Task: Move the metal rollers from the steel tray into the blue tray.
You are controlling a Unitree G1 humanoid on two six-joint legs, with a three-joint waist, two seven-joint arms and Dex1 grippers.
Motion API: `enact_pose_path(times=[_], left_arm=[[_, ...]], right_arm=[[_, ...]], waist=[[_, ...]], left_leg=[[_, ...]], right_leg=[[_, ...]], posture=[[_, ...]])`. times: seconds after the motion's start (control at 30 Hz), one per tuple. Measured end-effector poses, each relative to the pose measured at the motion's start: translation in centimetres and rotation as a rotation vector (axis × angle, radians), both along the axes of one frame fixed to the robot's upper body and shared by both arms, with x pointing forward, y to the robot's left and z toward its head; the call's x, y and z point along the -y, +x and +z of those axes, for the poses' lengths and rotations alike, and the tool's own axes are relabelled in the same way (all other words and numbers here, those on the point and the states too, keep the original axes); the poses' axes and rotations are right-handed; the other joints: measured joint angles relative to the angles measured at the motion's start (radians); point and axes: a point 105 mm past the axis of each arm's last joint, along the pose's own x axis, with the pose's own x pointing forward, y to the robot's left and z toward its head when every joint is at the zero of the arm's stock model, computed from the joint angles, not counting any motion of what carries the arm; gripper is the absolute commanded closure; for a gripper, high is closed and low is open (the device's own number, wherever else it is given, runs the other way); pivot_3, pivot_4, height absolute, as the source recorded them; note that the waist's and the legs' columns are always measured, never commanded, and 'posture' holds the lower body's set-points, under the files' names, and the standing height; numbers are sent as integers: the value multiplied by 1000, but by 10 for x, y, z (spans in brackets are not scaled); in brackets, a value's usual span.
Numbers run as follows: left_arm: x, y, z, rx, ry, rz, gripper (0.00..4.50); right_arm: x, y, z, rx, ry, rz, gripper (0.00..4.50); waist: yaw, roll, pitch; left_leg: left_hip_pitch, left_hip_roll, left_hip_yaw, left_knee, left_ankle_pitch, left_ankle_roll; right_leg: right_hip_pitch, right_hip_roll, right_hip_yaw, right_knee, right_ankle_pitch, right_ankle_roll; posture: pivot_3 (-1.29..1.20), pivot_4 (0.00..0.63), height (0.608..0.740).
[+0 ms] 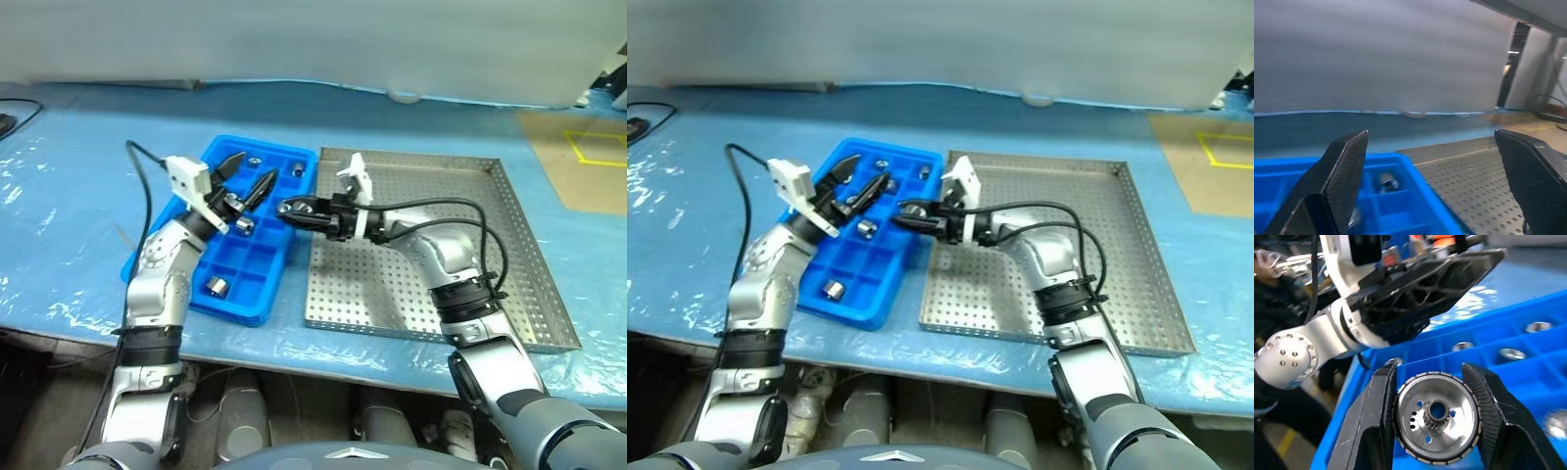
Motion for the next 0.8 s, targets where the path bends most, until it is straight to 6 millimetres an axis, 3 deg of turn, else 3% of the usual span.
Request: enact_pose_path(times=[0.2, 0.43, 0.6, 0.8], left_arm=[[-31, -23, -5, -13, 8, 162, 153], [-51, -55, -14, -38, 29, 315, 153], [-57, -74, -23, -76, 60, 391, 153], [-55, -87, -26, -86, 78, 436, 153]], right_arm=[[-29, -4, -16, 8, -49, 98, 2825], [-63, 17, -27, 24, -108, 52, 2825], [-76, 25, -34, 43, -156, 33, 2825], [-91, 21, -45, 32, -195, 62, 2825]], waist=[[41, 0, 0], [88, 0, 0], [163, 1, 1], [259, 2, 1]], left_leg=[[-1, 1, -6, -5, 2, -4], [-5, 1, -19, -9, 4, -8], [-14, 2, -26, -9, 5, -9], [-18, 3, -27, -8, 5, -9]], right_leg=[[0, 0, -5, 1, -1, 0], [0, 1, -14, 1, -5, -4], [-3, 2, -23, 1, -8, -6], [-8, 3, -23, 2, -8, -6]], posture=[[489, 150, 740], [675, 150, 740], [762, 150, 740], [796, 150, 740]])
